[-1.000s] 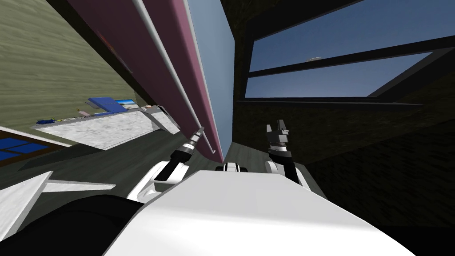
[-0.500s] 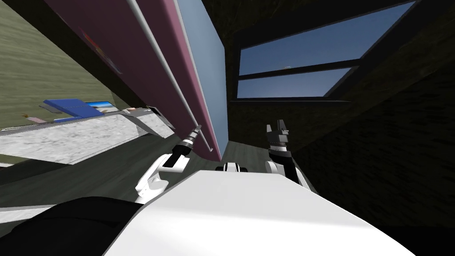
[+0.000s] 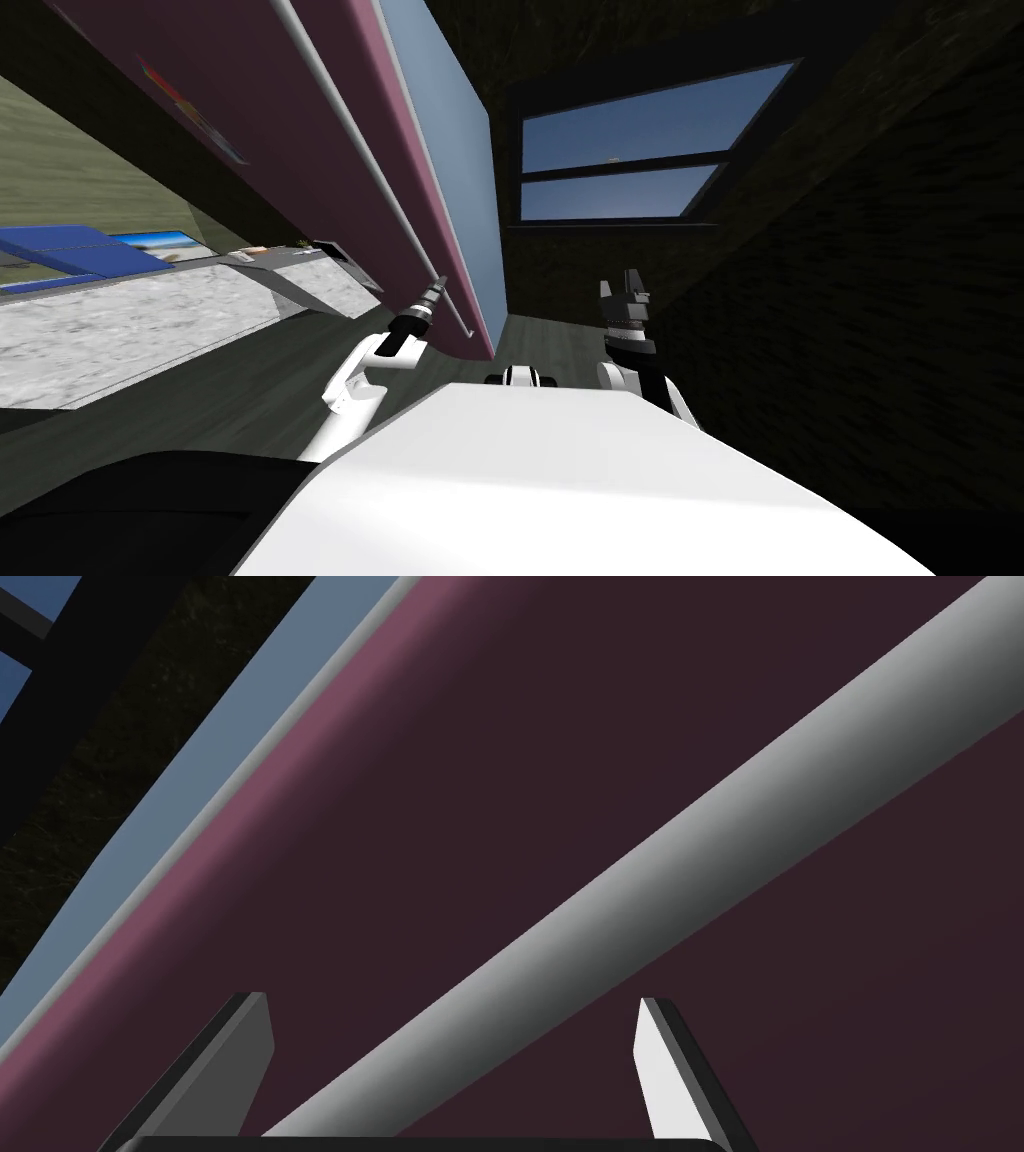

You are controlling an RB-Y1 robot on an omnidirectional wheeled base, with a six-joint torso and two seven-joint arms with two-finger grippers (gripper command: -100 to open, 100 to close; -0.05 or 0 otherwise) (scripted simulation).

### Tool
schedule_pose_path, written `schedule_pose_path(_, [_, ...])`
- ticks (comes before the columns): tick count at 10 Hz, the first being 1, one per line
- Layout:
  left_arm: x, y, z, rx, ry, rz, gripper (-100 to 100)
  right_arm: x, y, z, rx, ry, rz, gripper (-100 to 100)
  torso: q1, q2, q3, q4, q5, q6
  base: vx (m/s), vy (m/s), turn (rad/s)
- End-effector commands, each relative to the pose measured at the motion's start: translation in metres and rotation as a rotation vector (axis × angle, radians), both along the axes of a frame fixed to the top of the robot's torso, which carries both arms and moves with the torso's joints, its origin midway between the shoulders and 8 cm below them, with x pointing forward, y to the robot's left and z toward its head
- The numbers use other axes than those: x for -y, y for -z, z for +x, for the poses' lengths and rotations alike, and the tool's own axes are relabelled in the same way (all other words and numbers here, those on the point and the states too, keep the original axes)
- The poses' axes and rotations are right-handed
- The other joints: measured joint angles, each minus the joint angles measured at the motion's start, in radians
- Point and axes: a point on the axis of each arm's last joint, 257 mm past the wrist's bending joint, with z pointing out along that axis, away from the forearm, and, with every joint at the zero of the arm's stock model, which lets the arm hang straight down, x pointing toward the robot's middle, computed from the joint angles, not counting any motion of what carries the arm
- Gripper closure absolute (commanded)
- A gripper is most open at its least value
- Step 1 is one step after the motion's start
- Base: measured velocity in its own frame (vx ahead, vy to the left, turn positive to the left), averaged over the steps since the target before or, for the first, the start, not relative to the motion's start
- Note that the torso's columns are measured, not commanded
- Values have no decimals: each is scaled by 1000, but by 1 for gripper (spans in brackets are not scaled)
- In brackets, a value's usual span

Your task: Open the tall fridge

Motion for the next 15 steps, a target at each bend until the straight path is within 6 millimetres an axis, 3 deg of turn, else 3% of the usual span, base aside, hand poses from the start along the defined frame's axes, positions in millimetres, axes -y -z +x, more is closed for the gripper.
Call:
schedule_pose_path(1, [-29, -6, 18, 1, -59, -12, -100, 0, 0, 0, 0, 0, 0, 0, 1, -1, -1, 0, 0, 1, -97, -30, -217])
schedule_pose_path(2, [-23, -7, 14, 5, -40, -7, -100, 0, 0, 0, 0, 0, 0, 0, 1, 0, 0, 0, 0, 1, -45, -13, -41])
schedule_pose_path(3, [-3, -2, 4, 2, -5, -1, 100, 0, 0, 0, 0, 0, 0, 0, 2, -1, -1, 0, 1, 0, 70, 31, 352])
schedule_pose_path(4, [-3, -2, 2, 2, -4, 0, 100, 0, 0, 0, 0, 0, 0, 0, 4, -6, -3, -2, 2, -2, 102, 28, 152])
schedule_pose_path(7, [36, 0, -22, 7, 76, 6, 100, 0, 0, 0, 0, 0, 0, 0, 8, -4, -2, -3, 8, 1, 127, 24, 213])
schedule_pose_path(8, [35, 3, -24, -1, 73, 6, 100, 0, 0, 0, 0, 0, 0, 0, 8, -4, -1, -4, 8, 2, 94, 7, 86])
schedule_pose_path(10, [61, -1, -41, 12, 126, 3, 100, 0, 0, 0, 0, 0, 0, 0, 6, -2, 0, -4, 7, 0, 100, 19, 187])
schedule_pose_path(15, [81, 2, -62, 3, 168, -7, 100, 0, 0, 0, 0, 0, 0, 0, 3, -2, 0, -6, 7, 1, 75, 6, 125])
